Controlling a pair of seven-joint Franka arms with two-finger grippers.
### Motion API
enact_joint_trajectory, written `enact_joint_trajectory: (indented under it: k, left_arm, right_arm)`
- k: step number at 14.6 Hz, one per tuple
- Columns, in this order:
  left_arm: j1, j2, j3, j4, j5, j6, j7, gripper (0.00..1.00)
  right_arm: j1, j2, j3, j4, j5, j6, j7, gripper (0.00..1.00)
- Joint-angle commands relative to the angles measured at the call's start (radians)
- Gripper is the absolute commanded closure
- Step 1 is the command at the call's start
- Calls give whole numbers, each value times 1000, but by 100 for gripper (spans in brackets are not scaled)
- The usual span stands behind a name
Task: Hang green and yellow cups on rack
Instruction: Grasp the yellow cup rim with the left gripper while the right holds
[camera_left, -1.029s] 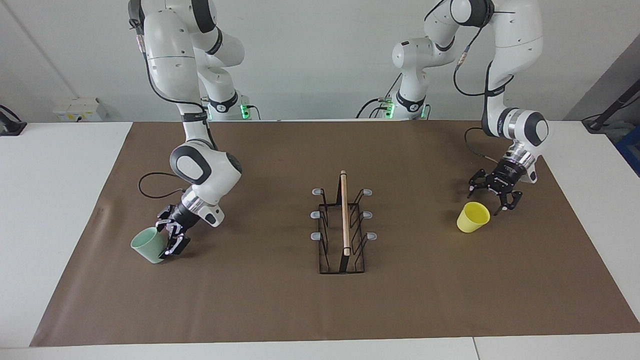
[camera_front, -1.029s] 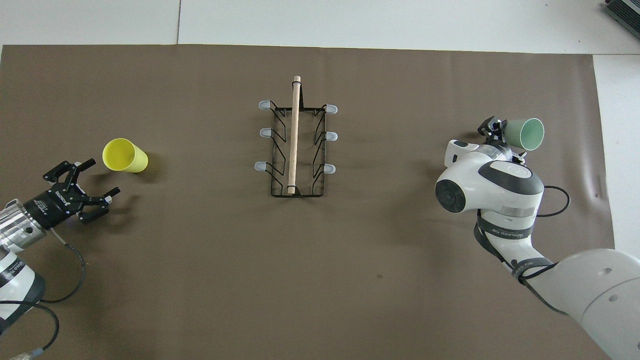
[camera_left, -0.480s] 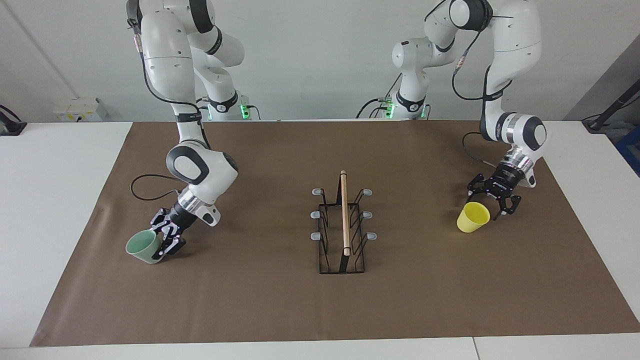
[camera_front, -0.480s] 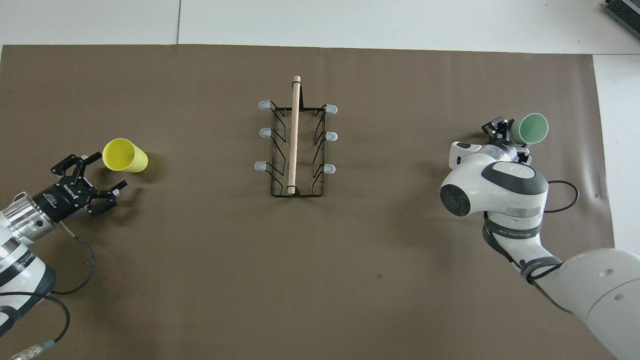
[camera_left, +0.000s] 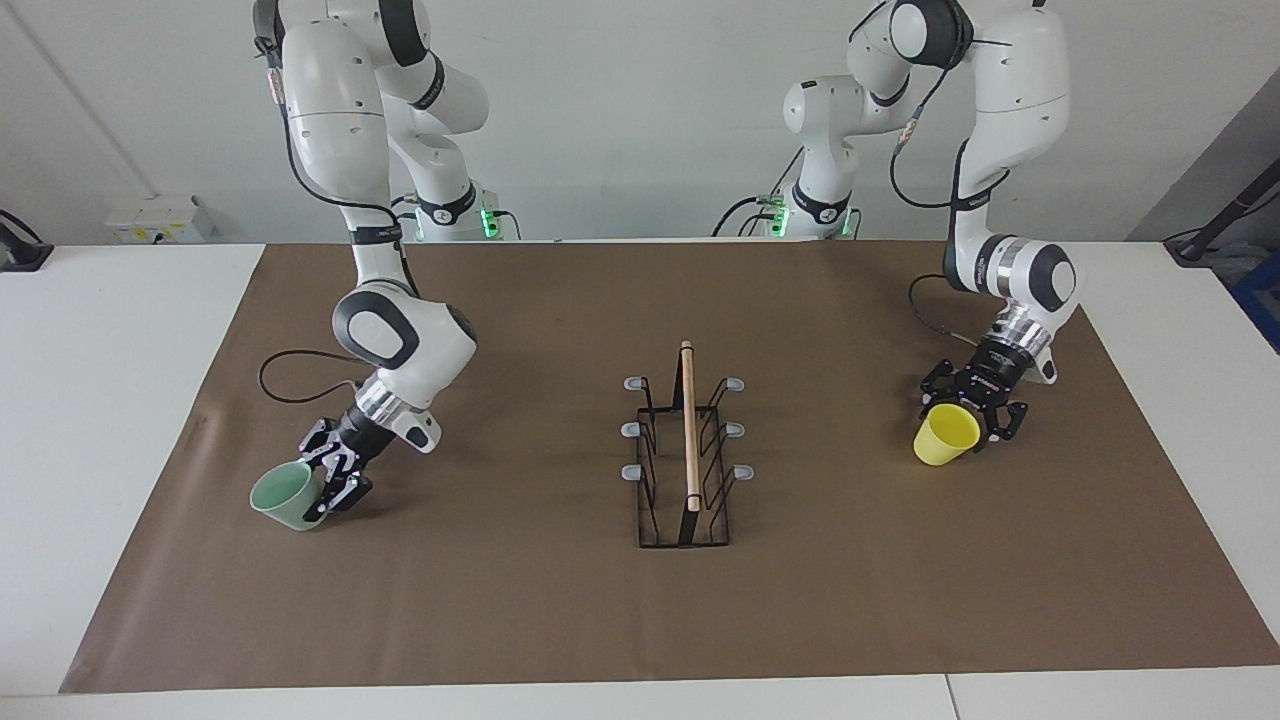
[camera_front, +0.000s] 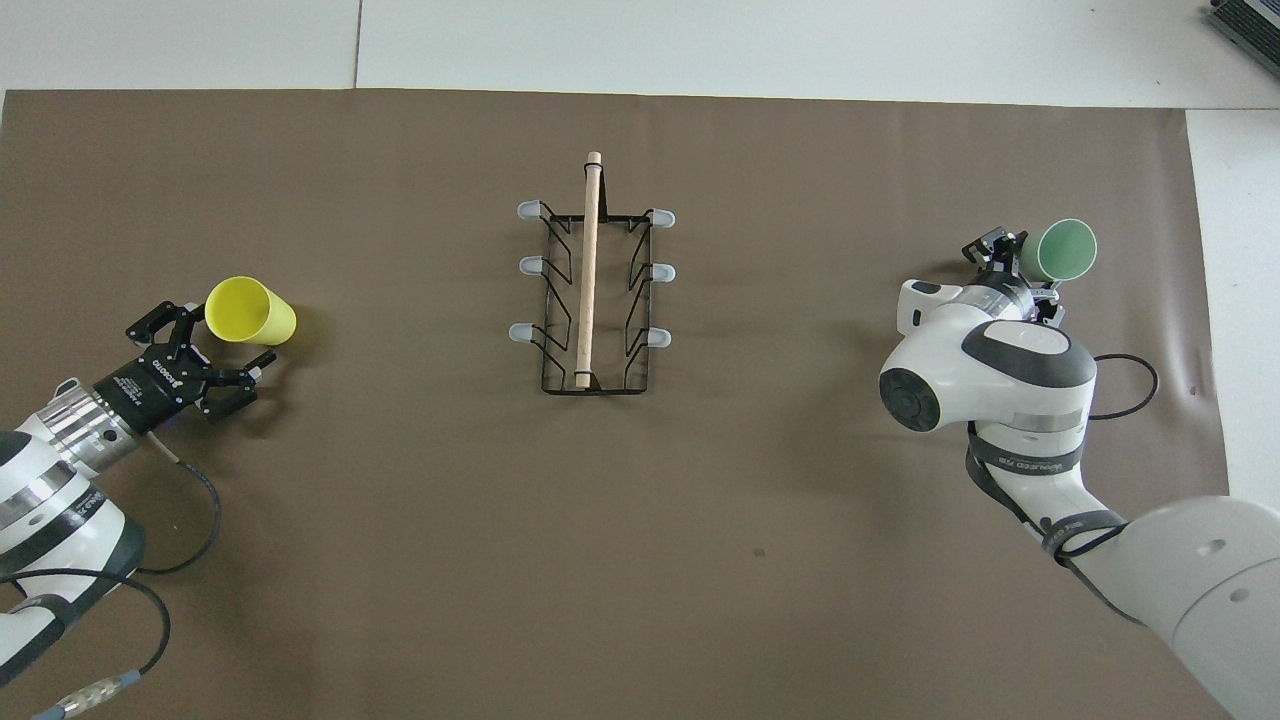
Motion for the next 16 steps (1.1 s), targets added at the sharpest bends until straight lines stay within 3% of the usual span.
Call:
enact_joint_trajectory:
  k: [1, 3, 10, 12, 13, 14, 16]
  left_arm:
    - [-38, 23, 6, 21, -52, 33, 14, 0]
    - [-63, 25, 6, 24, -83, 48, 14, 0]
    - [-106, 34, 6, 25, -147, 84, 33, 1]
    - [-104, 34, 6, 24, -150, 84, 33, 22]
    - [-107, 34, 6, 24, -161, 91, 33, 42]
    - [-109, 36, 6, 21, -173, 94, 36, 99]
    - [-107, 34, 8, 24, -170, 90, 74, 100]
  right_arm:
    - [-18, -22, 10, 15, 23, 30, -57, 100]
    - [-23, -42, 10, 35, 179, 62, -143, 100]
    - [12, -151, 19, 36, 581, 32, -160, 100]
    - [35, -182, 25, 37, 705, 10, -160, 100]
    - [44, -191, 26, 42, 756, 10, -160, 100]
    - [45, -197, 28, 52, 830, 4, -159, 100]
    - [45, -215, 28, 72, 1007, -17, -160, 100]
